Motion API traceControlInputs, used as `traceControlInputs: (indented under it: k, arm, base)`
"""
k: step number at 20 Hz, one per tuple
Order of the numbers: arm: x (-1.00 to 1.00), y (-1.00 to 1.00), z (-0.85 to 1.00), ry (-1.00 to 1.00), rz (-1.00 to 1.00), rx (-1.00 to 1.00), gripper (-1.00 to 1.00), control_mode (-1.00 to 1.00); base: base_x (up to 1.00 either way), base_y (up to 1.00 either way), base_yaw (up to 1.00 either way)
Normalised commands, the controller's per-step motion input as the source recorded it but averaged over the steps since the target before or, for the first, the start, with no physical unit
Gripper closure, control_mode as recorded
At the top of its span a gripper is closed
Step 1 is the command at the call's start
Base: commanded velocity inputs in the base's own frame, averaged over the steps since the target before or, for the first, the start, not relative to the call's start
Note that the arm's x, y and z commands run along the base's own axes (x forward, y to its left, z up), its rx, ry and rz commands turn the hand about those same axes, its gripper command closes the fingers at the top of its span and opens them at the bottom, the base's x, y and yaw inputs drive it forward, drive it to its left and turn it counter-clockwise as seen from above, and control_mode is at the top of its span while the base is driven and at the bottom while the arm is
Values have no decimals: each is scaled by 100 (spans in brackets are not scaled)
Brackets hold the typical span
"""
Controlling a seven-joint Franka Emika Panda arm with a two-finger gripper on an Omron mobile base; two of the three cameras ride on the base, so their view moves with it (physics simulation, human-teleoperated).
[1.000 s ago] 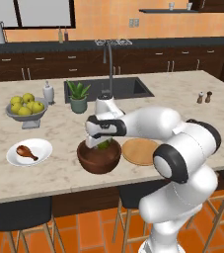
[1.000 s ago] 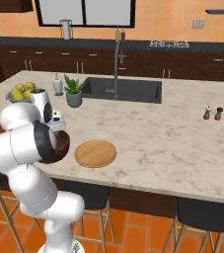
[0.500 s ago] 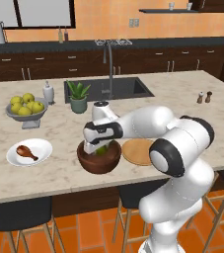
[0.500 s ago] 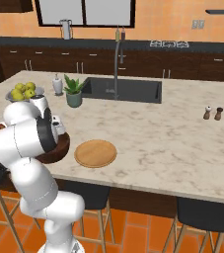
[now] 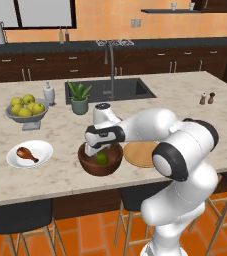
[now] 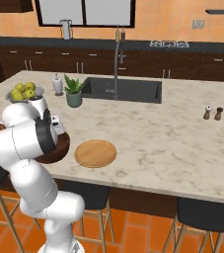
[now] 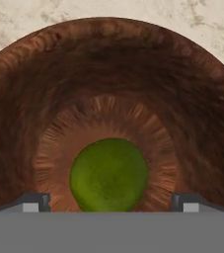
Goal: Pick the chicken drumstick and lime from their plates and place them in the bowl. Then put the bowl in the fridge.
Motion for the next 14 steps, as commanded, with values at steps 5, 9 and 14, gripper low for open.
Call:
traceControlInputs:
  k: [5,9,14]
  arm:
    - [-46,-23,64,-4,-5,0,-100,-100]
    - [-67,-61,71,-4,-24,4,-100,-100]
    - [-42,-99,39,-4,-38,9,-100,-100]
  base:
    - [0,0,0]
    - [0,0,0]
    - [0,0,0]
